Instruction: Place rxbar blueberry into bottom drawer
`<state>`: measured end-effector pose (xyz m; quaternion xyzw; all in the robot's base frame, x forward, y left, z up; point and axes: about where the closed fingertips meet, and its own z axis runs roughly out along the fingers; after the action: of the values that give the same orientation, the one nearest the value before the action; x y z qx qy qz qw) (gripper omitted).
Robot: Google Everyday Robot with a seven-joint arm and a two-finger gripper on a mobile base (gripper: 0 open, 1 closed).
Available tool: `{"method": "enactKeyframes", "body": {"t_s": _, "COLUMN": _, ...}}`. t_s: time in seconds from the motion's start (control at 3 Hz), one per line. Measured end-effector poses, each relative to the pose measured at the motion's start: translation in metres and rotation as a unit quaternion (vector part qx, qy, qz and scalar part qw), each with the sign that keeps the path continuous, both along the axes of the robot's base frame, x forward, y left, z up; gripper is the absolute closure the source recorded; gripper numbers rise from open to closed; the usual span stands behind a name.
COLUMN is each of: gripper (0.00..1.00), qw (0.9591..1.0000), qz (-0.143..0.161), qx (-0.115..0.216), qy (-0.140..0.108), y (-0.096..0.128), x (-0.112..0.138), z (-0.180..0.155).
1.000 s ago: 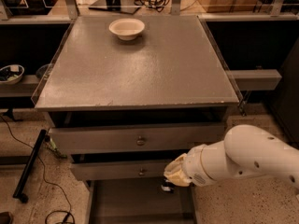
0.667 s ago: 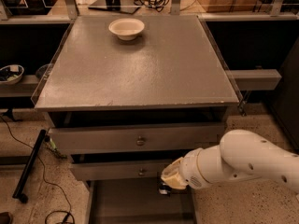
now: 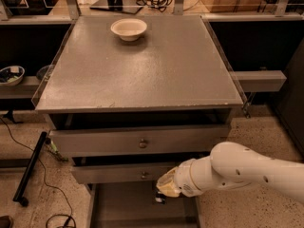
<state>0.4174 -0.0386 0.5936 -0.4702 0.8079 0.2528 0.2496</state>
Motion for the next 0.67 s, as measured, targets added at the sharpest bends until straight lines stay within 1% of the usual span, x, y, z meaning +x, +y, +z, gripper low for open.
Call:
{"method": "enactKeyframes", "body": {"t_s": 0.33, "gripper": 1.00, "qw": 0.9999, "qz": -0.004, "qx": 0.005, "qy": 0.010, "y": 0.003, "x": -0.001, "z": -0.016}}
{"method": "enactKeyframes", "body": {"t_s": 0.67, "gripper": 1.00, "qw": 0.9996, "qz": -0.008, "qx": 0.014, "qy": 0.025, "y": 0.006, "x": -0.001, "z": -0.039}}
